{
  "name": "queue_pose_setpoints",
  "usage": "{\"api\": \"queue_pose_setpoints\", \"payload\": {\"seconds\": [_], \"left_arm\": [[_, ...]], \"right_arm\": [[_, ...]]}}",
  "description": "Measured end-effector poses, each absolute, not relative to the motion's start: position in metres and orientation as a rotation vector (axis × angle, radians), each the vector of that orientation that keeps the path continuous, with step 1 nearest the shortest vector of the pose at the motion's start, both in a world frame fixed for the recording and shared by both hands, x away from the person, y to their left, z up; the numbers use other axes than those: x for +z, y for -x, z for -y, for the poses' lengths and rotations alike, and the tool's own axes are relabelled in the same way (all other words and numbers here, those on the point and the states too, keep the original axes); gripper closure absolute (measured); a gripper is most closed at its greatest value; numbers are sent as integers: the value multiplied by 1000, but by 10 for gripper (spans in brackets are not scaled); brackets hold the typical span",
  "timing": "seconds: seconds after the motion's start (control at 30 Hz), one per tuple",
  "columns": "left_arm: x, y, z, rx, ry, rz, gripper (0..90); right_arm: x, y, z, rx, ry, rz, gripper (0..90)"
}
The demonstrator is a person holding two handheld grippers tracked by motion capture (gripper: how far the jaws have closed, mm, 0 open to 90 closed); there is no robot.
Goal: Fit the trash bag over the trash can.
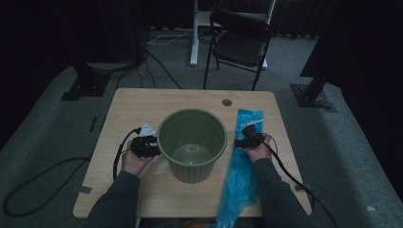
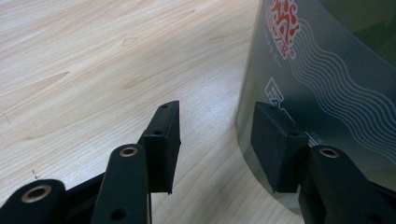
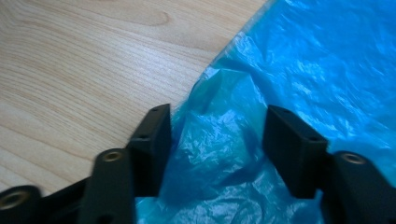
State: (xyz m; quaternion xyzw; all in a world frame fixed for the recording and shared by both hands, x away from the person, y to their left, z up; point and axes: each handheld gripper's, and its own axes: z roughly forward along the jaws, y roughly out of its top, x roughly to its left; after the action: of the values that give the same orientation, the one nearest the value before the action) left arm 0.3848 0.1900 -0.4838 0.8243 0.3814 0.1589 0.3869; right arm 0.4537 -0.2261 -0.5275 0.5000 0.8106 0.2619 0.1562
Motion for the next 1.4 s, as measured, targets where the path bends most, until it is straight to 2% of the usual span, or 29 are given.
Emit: {"api": "queue_pose_setpoints", "payload": {"seconds": [0.37,0.43,0.7,1.27,1.4], "left_arm": [[-484,-385,-190,405,-2098,-973,525],[-484,-385,-189,406,-2099,-973,525],[-485,-385,-189,406,-2099,-974,526],[-485,-385,-190,400,-2098,-974,525],[-485,-385,-190,392,-2099,-972,528]], "right_arm": [[-524,-454,238,741,-1471,-2317,853],[-524,-454,240,749,-1456,-2339,883],[-515,-447,245,801,-1346,-2389,895],[-464,-432,248,975,-1132,-2401,895],[-443,-428,247,1031,-1062,-2402,895]]}}
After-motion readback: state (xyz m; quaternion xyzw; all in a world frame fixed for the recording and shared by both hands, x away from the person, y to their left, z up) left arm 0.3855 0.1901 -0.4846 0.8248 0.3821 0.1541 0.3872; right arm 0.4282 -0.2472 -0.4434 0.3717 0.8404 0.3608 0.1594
